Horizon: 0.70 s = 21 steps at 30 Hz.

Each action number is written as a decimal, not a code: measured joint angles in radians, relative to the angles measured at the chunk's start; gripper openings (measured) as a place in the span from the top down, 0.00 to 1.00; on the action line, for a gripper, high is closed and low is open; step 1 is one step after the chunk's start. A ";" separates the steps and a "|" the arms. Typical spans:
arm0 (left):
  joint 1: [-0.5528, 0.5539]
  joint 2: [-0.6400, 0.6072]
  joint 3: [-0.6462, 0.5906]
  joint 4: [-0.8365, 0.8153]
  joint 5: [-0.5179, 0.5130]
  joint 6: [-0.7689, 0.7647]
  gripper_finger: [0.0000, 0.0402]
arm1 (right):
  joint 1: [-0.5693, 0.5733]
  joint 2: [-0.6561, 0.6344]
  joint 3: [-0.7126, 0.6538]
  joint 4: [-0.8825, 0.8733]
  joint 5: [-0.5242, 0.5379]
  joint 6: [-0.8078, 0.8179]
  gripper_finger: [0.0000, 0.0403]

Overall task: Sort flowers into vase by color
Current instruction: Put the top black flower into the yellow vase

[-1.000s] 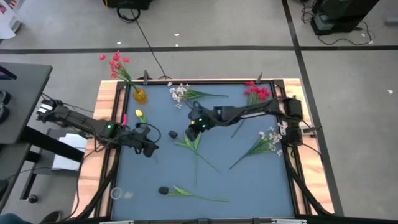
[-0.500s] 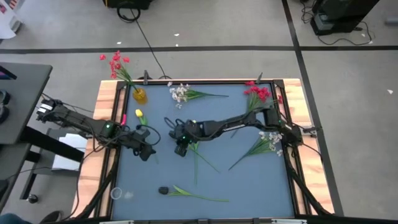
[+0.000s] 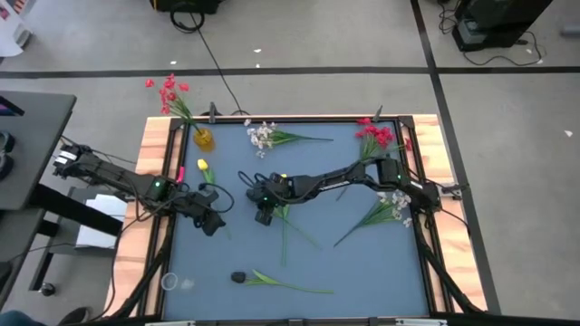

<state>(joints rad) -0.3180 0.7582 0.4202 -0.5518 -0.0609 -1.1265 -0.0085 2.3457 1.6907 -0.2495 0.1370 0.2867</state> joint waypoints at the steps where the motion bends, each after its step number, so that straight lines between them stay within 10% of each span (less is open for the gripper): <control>1: 0.000 0.000 0.000 -0.001 0.001 -0.006 0.47 | 0.000 0.001 0.000 0.000 0.003 0.004 0.70; 21: 0.000 0.000 0.000 0.003 -0.011 -0.010 0.47 | -0.009 -0.039 -0.006 -0.045 -0.045 0.196 0.97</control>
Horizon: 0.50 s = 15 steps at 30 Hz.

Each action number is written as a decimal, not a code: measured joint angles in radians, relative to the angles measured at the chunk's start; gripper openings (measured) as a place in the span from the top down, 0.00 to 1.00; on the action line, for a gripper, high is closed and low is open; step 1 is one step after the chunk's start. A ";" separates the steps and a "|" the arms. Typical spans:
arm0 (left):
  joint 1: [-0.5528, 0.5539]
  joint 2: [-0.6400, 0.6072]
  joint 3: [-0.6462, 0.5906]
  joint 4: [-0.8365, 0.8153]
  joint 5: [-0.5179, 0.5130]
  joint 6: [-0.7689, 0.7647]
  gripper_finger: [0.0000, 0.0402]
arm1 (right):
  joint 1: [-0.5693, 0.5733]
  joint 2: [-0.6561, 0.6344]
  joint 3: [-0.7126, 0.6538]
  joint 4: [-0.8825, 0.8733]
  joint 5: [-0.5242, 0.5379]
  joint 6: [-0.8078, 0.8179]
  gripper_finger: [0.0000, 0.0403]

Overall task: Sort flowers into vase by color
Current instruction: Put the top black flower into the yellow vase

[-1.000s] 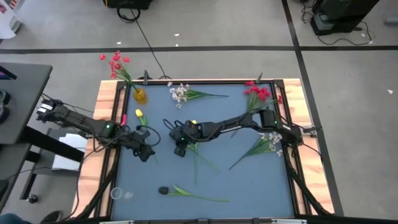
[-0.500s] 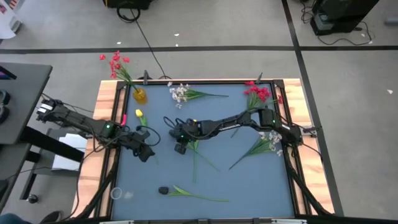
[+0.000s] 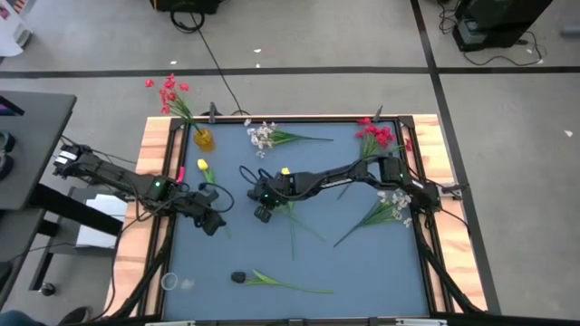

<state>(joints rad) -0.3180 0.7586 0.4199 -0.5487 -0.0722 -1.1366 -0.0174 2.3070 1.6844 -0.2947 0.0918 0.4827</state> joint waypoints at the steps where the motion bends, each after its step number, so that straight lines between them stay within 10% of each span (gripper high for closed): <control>1: 0.000 0.000 0.000 0.002 -0.004 0.003 0.47 | 0.000 -0.009 0.000 0.001 0.003 0.021 0.96; 15: 0.000 0.000 0.000 0.098 -0.118 0.172 0.47 | 0.000 -0.210 0.002 0.028 0.141 0.076 0.96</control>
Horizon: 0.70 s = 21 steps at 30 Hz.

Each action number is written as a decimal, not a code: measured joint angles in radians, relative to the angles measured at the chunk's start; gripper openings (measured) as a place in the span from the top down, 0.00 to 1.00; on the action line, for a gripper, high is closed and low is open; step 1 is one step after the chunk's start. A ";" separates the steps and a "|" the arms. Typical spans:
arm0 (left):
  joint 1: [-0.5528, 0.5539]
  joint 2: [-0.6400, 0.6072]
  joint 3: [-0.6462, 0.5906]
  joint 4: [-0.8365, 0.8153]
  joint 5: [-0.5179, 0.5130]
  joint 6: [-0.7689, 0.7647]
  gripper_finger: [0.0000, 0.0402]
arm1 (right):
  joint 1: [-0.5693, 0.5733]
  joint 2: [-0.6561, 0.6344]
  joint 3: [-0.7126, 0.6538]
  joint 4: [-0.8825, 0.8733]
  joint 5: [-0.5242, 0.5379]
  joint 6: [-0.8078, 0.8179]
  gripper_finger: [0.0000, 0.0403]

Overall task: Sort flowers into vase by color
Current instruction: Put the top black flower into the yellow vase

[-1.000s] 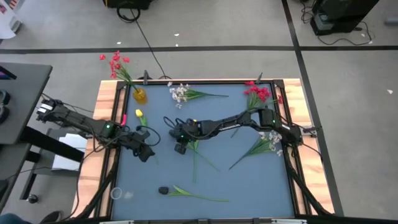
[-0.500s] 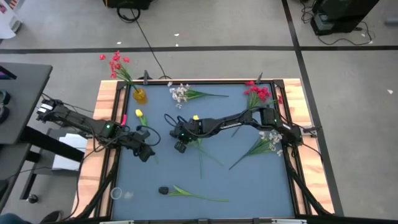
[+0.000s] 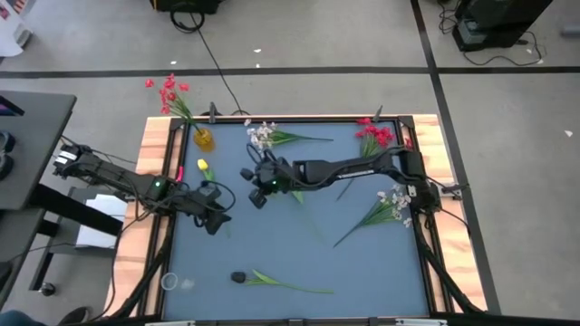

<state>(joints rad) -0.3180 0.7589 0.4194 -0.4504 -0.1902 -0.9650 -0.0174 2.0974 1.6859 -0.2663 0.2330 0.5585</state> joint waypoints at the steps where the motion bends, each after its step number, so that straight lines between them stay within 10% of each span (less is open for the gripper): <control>1: 0.000 0.000 0.000 0.009 0.000 0.010 0.47 | 0.000 -0.008 0.000 0.008 0.012 0.000 0.97; 21: 0.001 0.000 0.000 0.291 -0.125 0.171 0.47 | 0.005 -0.033 -0.001 0.448 0.044 -0.037 0.97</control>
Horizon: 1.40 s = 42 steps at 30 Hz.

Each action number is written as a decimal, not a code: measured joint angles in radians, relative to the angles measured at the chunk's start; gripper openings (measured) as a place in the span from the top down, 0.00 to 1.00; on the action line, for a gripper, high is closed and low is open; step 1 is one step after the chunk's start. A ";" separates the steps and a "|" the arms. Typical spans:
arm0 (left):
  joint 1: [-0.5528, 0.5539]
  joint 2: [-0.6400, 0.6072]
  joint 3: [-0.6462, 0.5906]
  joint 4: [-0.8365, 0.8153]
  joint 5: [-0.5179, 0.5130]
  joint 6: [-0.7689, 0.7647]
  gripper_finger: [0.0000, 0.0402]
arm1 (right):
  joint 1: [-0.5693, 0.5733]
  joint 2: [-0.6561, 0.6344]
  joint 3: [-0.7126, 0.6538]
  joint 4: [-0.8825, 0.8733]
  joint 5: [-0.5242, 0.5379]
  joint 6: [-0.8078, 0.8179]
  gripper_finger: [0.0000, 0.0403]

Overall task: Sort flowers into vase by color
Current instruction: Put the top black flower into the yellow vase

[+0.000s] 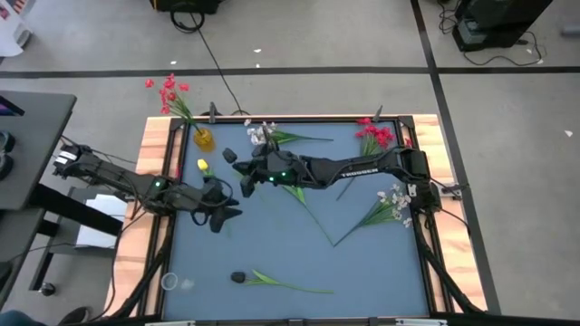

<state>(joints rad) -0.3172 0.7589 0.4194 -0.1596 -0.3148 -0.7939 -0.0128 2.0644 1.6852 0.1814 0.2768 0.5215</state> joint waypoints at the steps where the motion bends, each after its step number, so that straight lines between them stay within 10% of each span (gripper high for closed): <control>1: 0.000 0.000 0.000 0.018 -0.019 0.013 0.47 | 0.000 0.000 0.000 0.028 0.007 -0.006 0.97; 20: 0.164 -0.008 0.000 0.459 -0.156 0.287 0.49 | -0.050 0.000 0.000 0.337 -0.103 -0.173 0.97; 42: 0.210 -0.015 0.000 0.568 -0.170 0.453 0.97 | -0.104 0.001 0.001 0.434 -0.296 -0.190 0.96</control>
<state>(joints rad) -0.1074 0.7440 0.4194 0.4088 -0.4850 -0.3410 -0.1167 2.0651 1.6860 0.6154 -0.0196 0.3319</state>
